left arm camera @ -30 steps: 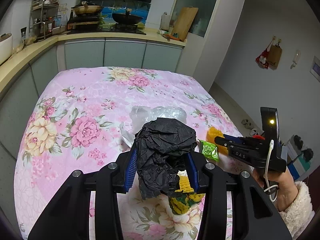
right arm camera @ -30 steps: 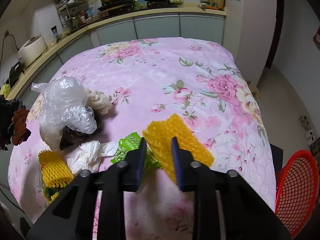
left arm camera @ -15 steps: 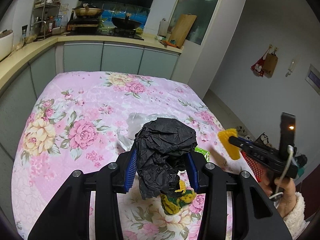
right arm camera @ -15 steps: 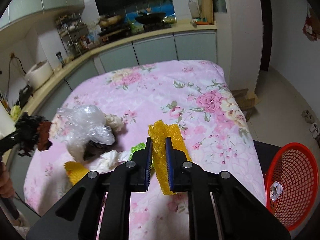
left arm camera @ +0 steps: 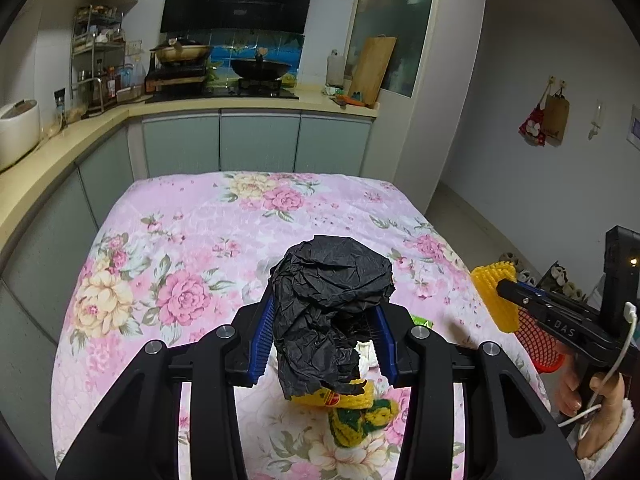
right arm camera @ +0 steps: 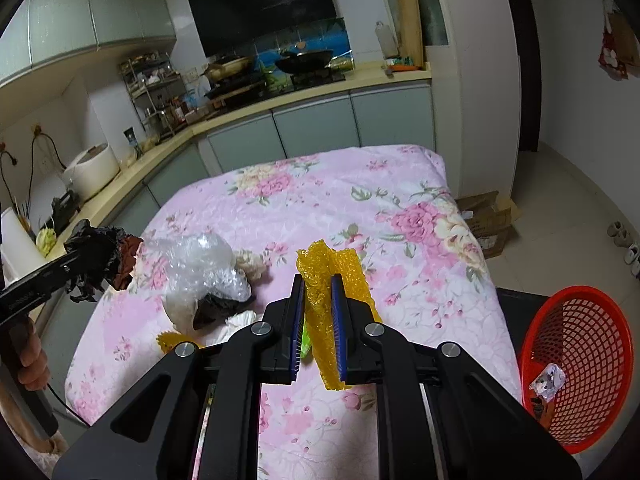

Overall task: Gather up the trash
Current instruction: 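Carry both items over the red basket and open both tools to release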

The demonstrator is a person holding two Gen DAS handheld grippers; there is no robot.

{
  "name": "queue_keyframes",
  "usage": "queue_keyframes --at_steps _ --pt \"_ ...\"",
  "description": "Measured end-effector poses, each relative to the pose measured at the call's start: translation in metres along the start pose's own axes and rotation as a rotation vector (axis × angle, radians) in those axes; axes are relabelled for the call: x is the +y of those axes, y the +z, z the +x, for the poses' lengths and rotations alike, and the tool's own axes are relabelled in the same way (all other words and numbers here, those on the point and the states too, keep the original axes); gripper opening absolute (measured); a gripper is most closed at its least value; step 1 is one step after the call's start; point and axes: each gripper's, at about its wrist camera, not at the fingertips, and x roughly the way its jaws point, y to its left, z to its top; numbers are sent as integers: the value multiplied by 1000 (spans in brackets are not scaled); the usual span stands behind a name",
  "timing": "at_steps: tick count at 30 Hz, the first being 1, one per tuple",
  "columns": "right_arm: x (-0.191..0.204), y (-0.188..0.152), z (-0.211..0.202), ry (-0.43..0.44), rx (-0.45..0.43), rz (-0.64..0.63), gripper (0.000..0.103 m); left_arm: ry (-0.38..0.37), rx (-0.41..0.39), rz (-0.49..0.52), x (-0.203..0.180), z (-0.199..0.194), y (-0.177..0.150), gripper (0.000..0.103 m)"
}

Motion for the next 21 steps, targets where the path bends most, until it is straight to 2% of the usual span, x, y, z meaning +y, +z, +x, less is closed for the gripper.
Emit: queue_keyframes --at_steps 9,21 --pt "-19 7 -28 -21 -55 30 13 -42 -7 54 -34 10 7 41" --pt "-81 0 -67 -136 -103 124 13 -203 40 184 -129 42 8 41"
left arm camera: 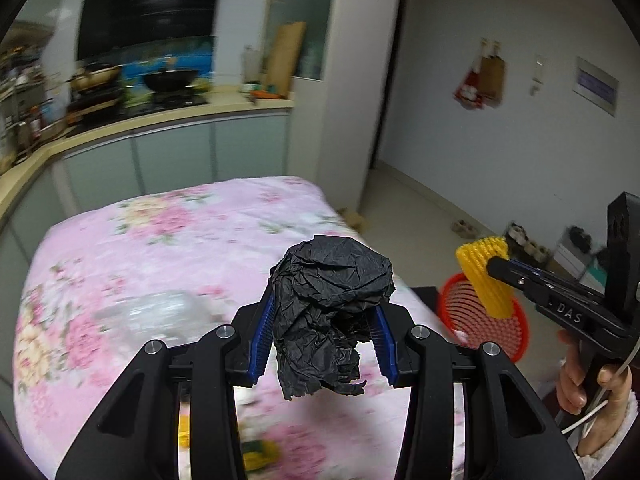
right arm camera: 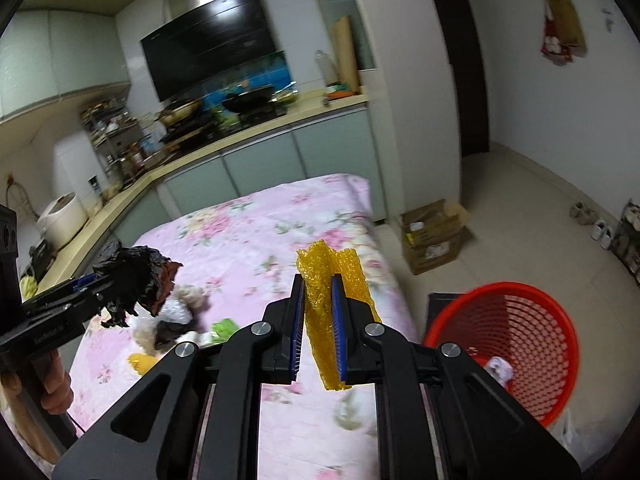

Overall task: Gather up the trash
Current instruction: 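Carry both items over the red basket and open both tools to release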

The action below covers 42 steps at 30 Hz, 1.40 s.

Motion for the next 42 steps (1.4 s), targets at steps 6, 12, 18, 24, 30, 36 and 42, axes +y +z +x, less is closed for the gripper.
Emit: queue_keyframes --at_steps 6,12,18,24,30,36,42 --pt "-40 -3 -17 -79 -12 59 13 -93 44 80 -60 35 2 41" --pt "-79 -8 -33 -155 -23 118 13 -168 107 144 -114 74 0 41" --pt "-112 -18 -38 -210 -11 182 13 -228 206 161 -156 120 -1 42" --pt "-137 -30 -24 -238 34 243 14 -263 301 165 -185 160 -13 42" --pt "-155 -42 -9 -239 80 290 15 -237 371 166 -195 193 -29 46" --pt "-169 -49 -4 -227 100 357 39 -249 383 169 -198 198 -34 69" --pt "-170 -49 -9 -234 94 373 40 -268 369 159 -193 184 -27 77"
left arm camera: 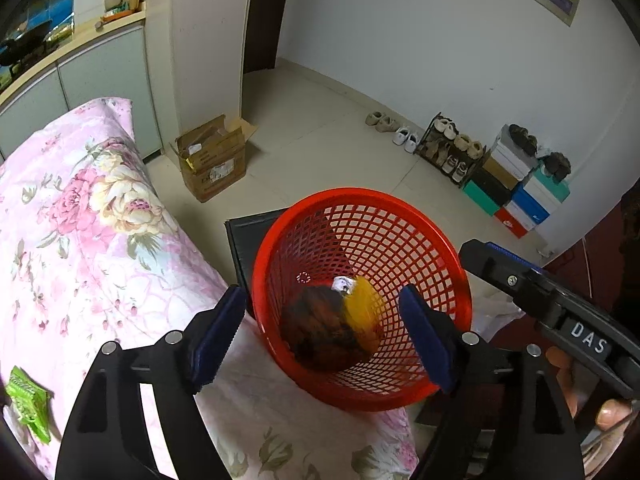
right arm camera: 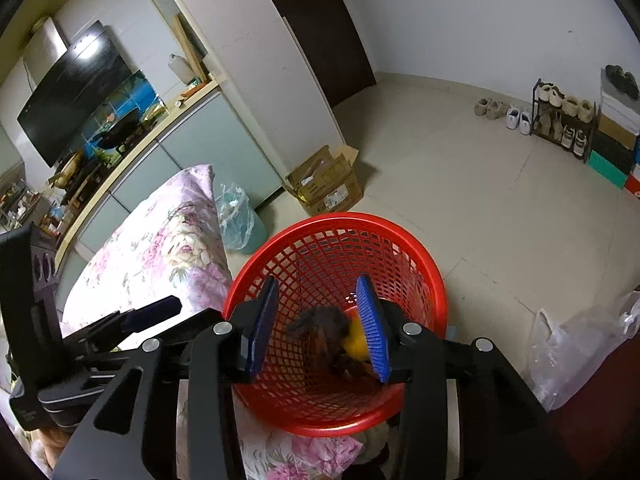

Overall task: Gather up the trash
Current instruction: 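Carry both items over the red basket and open both tools to release, then grasp the clear plastic bag with the left tool while the right tool grasps the green snack packet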

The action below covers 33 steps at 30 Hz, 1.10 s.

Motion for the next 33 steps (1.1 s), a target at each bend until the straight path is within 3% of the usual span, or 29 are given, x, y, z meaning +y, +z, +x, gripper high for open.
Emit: queue_keyframes --at_steps 9,21,24,33 --pt "19 -4 -25 -29 -76 -62 40 63 -108 36 7 -60 -16 77" --pt "69 -23 -50 8 -147 -137 65 174 -178 -38 52 -118 -51 77" --pt "84 -29 -51 38 -141 -155 70 199 -186 -70 68 -135 -64 77" --pt "131 -55 -48 118 -103 -204 71 313 -234 -190 143 -195 -98 78"
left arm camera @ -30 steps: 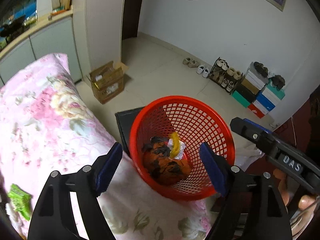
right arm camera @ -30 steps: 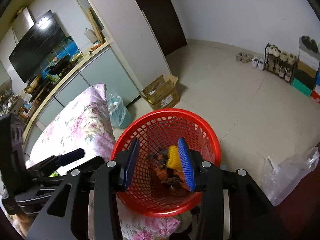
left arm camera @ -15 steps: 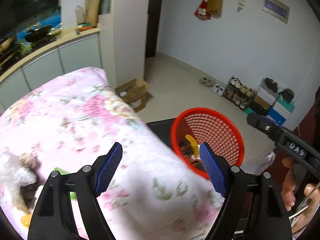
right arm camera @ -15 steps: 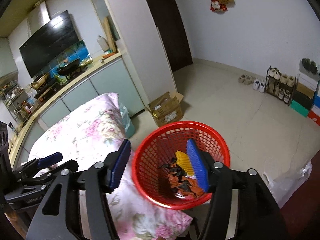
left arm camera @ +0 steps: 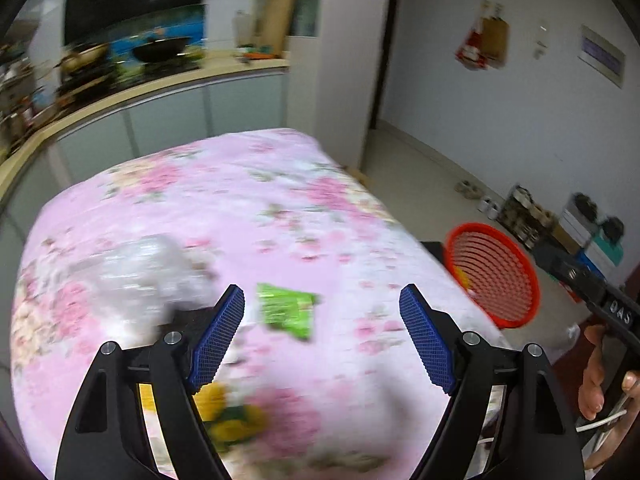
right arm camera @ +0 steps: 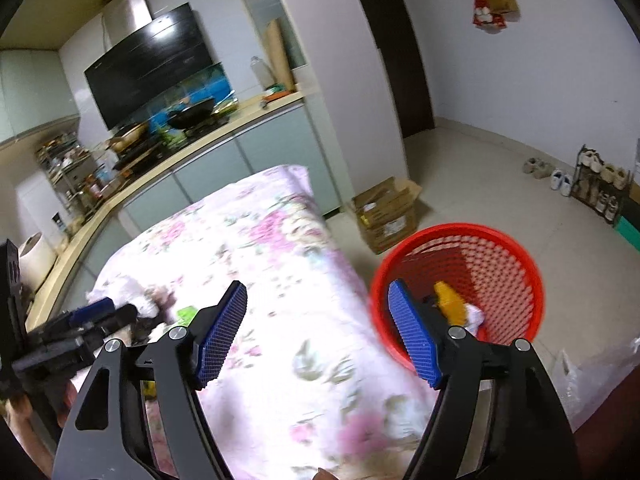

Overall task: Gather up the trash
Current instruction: 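Grasp the clear plastic bag with the left tool while the right tool grasps the green snack packet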

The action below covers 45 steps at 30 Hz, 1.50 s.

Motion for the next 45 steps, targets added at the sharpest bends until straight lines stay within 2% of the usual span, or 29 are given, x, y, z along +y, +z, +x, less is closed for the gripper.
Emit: queue_keyframes --at_steps 3,7,9,15,20,21,22,25,30,33,39,44,45 --pt "13 -5 5 16 20 -11 71 25 -12 -41 35 -11 3 78" --pt "27 -7 11 29 43 -33 71 38 -39 -94 85 -12 23 79" --pt "33 -8 13 28 51 -48 71 17 -38 -120 105 -5 33 79" --pt "40 -8 19 16 68 -63 71 0 82 -74 121 39 32 80" --pt "41 -9 27 8 95 -61 71 59 108 18 110 65 19 79" --pt "41 -10 28 9 98 -61 71 69 109 29 110 68 17 76" --pt "41 -10 29 9 100 -61 71 77 113 36 111 70 15 62" --pt "41 -11 31 10 103 -59 71 94 132 22 118 76 12 50" --pt "43 -14 33 16 115 -54 71 87 104 -9 125 68 11 36" --pt "45 -14 33 23 114 -59 71 87 53 -55 132 47 14 29" --pt "54 -16 33 42 110 -71 71 79 -101 -134 141 -20 15 29" --pt "66 -19 41 70 126 -78 71 139 -193 -169 144 -63 5 29" --pt "70 -19 44 77 131 -81 71 170 -207 -178 145 -71 1 29"
